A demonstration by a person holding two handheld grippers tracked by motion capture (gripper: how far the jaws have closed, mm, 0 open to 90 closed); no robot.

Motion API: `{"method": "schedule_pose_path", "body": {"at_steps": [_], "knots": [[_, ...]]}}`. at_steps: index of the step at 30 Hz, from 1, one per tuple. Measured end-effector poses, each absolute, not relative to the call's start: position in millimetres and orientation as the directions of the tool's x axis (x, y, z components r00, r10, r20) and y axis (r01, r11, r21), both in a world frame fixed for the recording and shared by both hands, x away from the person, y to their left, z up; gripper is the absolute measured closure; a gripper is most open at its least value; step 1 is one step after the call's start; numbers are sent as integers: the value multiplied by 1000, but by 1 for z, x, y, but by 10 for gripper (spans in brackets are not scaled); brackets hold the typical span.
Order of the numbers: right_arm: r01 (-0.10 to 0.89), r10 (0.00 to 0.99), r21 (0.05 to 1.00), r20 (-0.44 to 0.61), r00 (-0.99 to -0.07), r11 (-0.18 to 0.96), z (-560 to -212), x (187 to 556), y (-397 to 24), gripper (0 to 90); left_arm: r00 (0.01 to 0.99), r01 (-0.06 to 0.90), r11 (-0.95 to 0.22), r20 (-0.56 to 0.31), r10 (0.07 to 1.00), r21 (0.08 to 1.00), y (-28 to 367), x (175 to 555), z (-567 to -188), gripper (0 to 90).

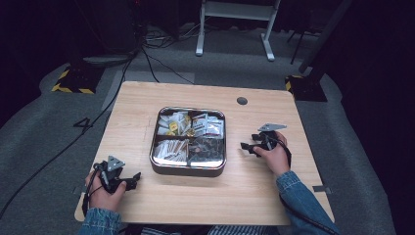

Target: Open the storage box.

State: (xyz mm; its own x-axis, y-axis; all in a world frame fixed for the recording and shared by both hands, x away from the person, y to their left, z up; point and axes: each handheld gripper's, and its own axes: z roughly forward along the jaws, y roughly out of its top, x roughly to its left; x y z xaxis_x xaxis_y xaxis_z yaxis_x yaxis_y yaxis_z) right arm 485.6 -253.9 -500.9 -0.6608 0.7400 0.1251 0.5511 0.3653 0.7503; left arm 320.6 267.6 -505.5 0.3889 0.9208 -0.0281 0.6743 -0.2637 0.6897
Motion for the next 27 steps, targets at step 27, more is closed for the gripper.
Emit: {"method": "schedule_pose_path", "body": {"at_steps": [27], "knots": [[424,625,817,101,-774,392,-420,453,-238,247,391,674,-264,-29,920,689,267,321,-506,145]]}}
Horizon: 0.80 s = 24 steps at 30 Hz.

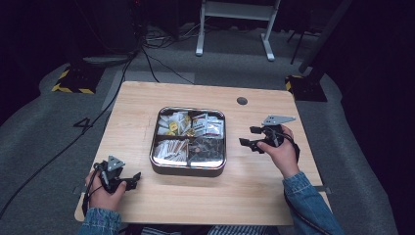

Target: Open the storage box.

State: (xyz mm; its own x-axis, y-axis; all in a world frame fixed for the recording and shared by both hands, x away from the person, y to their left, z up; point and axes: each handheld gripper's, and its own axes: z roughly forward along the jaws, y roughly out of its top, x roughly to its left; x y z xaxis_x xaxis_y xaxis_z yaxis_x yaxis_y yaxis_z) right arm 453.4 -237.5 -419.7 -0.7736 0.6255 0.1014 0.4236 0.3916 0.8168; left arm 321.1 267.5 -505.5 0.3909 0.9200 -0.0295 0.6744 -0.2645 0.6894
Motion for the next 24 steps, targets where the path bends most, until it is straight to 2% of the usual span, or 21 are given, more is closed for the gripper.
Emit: {"method": "schedule_pose_path", "body": {"at_steps": [4,15,24], "knots": [[432,591,832,162,-790,348,-415,452,-235,237,393,676,-266,-31,919,688,267,322,-505,144],[393,526,849,167,-834,352,-400,442,-224,221,397,673,-270,-28,917,688,267,324,-505,139],[356,481,853,145,-864,382,-394,438,-199,211,399,675,-270,-32,916,687,266,324,-505,137]]}}
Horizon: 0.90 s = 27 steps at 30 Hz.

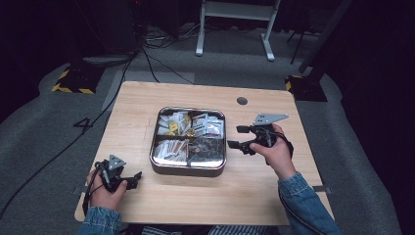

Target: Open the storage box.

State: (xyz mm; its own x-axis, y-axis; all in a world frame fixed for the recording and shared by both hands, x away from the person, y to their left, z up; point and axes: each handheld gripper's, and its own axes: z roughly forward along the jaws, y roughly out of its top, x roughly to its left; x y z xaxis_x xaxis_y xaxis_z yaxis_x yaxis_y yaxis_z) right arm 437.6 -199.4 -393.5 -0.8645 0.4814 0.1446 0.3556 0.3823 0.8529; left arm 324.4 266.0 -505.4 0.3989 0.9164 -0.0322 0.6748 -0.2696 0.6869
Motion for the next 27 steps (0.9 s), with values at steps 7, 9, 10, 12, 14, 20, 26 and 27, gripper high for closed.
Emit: {"method": "schedule_pose_path", "body": {"at_steps": [7,9,10,12,14,20,26,27], "knots": [[320,440,853,121,-890,412,-392,437,-174,210,401,673,-274,-28,916,687,266,324,-505,141],[313,434,850,113,-894,424,-393,436,-169,211,401,673,-273,-29,916,687,266,324,-505,140],[310,432,849,109,-895,428,-393,436,-166,210,401,674,-273,-30,915,687,266,324,-505,140],[305,424,848,107,-899,434,-394,436,-161,211,403,672,-274,-28,915,688,266,325,-506,137],[303,422,847,105,-901,436,-394,437,-158,209,401,672,-273,-28,916,688,266,325,-505,136],[296,412,846,101,-906,443,-401,444,-135,196,403,672,-275,-28,915,688,265,327,-506,130],[318,428,825,104,-898,467,-413,454,-116,180,406,671,-277,-28,913,687,264,328,-506,128],[320,429,824,104,-897,468,-415,455,-113,180,406,671,-277,-28,913,687,264,328,-506,128]]}}
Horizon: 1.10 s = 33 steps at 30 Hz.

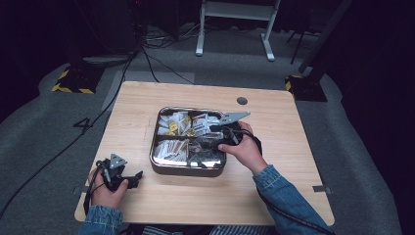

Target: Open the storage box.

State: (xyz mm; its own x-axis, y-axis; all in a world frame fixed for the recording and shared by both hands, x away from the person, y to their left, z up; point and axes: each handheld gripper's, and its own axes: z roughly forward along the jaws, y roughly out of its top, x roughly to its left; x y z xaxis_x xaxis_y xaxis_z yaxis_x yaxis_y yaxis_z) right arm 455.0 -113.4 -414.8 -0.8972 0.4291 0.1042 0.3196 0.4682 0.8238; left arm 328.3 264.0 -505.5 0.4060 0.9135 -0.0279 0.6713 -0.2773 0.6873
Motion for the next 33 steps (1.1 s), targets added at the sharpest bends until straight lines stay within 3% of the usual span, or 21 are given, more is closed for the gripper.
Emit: {"method": "schedule_pose_path", "body": {"at_steps": [8,17,27,32,33], "knots": [[341,456,810,103,-884,478,-426,464,-93,183,405,670,-277,-27,914,689,264,328,-506,128],[337,457,781,74,-886,526,-432,474,-74,250,406,671,-278,-28,913,687,264,328,-506,129],[323,459,737,19,-888,594,-440,483,-56,388,406,671,-278,-28,913,687,264,328,-506,128],[338,473,754,41,-880,564,-443,481,-48,433,406,671,-278,-28,913,687,264,328,-506,129],[318,480,750,1,-877,580,-443,478,-46,473,407,671,-278,-28,913,687,264,328,-506,129]]}}
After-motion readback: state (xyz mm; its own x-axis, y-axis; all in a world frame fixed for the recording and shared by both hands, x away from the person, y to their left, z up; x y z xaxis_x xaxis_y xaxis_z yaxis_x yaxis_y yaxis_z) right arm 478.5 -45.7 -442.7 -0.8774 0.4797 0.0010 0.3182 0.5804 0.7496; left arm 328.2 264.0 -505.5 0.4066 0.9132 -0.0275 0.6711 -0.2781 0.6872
